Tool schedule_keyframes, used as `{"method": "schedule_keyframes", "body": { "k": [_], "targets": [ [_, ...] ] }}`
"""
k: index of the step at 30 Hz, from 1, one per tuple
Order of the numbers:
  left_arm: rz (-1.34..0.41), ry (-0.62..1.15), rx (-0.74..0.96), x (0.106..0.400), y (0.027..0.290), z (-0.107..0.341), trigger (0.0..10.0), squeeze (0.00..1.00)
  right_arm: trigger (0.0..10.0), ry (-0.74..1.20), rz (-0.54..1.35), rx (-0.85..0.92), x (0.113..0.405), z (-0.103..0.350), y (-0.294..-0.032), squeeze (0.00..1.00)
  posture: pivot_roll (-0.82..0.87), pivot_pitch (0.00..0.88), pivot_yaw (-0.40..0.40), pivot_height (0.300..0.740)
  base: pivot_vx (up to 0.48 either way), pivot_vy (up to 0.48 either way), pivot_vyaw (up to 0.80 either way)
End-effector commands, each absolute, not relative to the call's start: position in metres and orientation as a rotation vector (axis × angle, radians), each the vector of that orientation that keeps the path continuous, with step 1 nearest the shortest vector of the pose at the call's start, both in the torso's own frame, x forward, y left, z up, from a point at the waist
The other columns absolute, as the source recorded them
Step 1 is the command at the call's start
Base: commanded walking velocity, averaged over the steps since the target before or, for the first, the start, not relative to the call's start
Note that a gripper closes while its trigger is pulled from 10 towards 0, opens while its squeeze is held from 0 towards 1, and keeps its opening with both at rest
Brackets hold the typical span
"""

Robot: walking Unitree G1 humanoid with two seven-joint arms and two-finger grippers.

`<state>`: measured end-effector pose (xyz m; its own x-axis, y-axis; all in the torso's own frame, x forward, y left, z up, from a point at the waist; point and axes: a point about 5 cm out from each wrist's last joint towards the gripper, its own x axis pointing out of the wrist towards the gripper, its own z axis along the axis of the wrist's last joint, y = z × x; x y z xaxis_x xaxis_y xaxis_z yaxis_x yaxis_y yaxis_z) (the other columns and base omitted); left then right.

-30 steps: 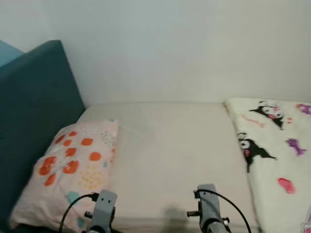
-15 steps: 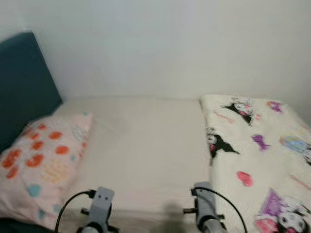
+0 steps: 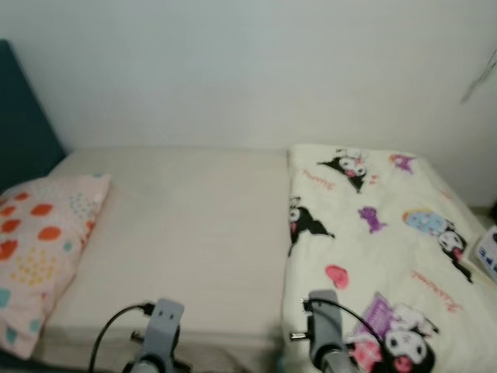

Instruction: Clean up the room

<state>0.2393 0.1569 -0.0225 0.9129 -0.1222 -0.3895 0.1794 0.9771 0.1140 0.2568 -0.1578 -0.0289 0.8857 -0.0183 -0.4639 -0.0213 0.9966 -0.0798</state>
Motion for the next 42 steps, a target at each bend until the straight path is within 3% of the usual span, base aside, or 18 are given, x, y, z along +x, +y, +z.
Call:
{"method": "schedule_keyframes", "body": {
  "k": [1, 42],
  "targets": [
    [-0.152, 0.427, 0.146, 0.2329, 0.1587, -0.0287, 10.0, 0.0, 10.0, 0.487, -0.004, -0.082, 0.2549, -0.0302, -0.1602, 0.0, -0.01, 0.104, 0.006, 0.74, 0.0, -0.36, 0.0],
    [-0.157, 0.424, 0.145, 0.2336, 0.159, -0.0276, 10.0, 0.0, 10.0, 0.483, 0.004, -0.075, 0.2563, -0.0292, -0.157, 0.0, -0.01, 0.11, 0.008, 0.74, 0.0, -0.359, 0.0]
  ]
}}
